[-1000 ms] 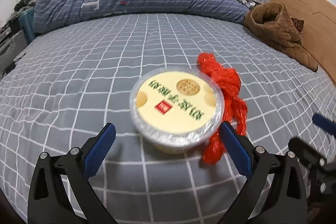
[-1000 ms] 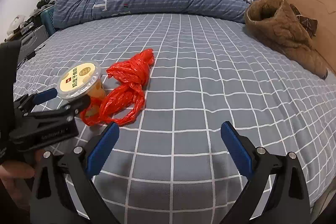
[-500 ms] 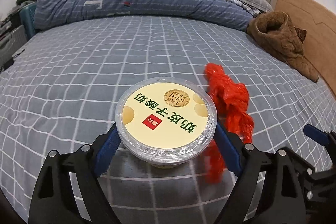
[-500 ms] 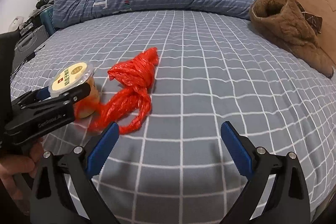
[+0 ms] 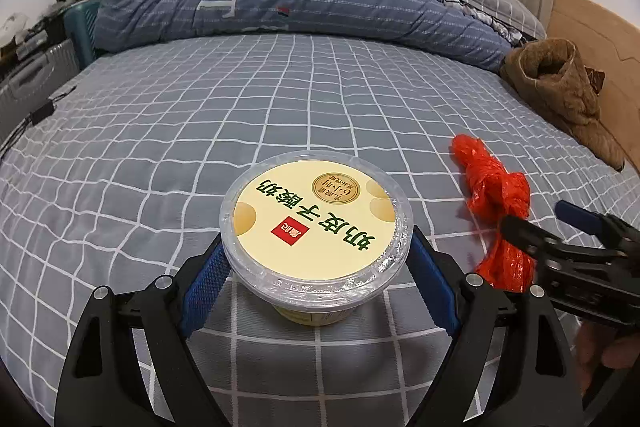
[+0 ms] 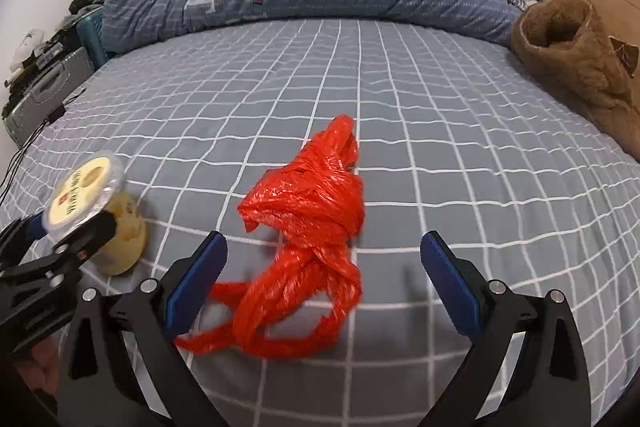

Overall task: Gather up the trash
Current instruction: 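Grasp the yellow-lidded cup with the left tool while the right tool grasps the red bag, then hold the cup and red bag raised above the bed with both tools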

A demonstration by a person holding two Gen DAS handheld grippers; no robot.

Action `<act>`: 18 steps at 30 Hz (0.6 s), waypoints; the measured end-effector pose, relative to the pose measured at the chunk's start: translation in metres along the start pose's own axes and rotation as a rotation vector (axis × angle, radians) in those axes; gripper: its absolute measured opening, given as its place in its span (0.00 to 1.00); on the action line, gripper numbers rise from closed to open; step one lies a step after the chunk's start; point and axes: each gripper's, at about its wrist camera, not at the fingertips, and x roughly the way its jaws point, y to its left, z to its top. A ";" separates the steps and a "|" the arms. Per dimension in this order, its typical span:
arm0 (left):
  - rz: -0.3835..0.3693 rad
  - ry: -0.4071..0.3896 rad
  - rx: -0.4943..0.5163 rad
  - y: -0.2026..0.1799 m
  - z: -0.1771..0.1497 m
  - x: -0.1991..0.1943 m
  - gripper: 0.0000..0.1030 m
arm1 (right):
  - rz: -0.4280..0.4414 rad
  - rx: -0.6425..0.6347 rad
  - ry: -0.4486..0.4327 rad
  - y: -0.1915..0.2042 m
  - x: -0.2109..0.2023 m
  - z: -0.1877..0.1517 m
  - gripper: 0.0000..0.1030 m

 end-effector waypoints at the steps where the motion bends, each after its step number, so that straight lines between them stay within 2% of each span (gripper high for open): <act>1: 0.001 0.000 0.003 -0.001 0.000 0.000 0.80 | -0.003 0.000 0.003 0.000 0.003 0.000 0.90; 7: 0.002 -0.002 0.018 -0.001 -0.001 -0.001 0.80 | 0.006 0.018 0.064 -0.003 0.026 0.001 0.63; 9: 0.003 -0.003 0.019 -0.001 -0.001 -0.001 0.80 | 0.019 0.020 0.085 -0.004 0.031 -0.002 0.47; 11: 0.003 -0.002 0.018 -0.001 -0.001 -0.001 0.80 | 0.017 0.022 0.092 -0.005 0.034 -0.004 0.43; 15: 0.005 -0.003 0.016 -0.001 -0.001 -0.001 0.80 | 0.024 0.045 0.091 -0.012 0.032 -0.005 0.23; 18: 0.005 -0.003 0.017 -0.001 -0.001 -0.001 0.80 | 0.019 0.048 0.085 -0.013 0.029 -0.005 0.22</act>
